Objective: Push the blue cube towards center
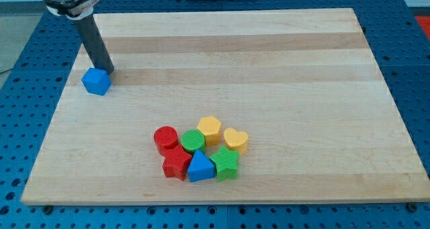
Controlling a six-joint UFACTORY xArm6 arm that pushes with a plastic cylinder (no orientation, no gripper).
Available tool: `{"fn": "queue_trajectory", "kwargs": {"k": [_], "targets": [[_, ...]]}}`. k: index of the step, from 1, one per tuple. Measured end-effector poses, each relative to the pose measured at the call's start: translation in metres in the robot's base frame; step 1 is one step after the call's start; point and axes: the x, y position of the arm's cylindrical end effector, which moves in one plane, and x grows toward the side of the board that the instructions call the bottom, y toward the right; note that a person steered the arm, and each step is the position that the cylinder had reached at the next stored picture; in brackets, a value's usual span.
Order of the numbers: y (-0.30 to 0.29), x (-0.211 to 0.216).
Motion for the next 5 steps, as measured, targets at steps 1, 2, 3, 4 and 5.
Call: {"fn": "queue_trajectory", "kwargs": {"k": [1,2,3,4,5], "targets": [[0.0,0.0],[0.0,-0.004],[-0.01,-0.004],[-0.015,0.015],[-0.016,0.047]]}}
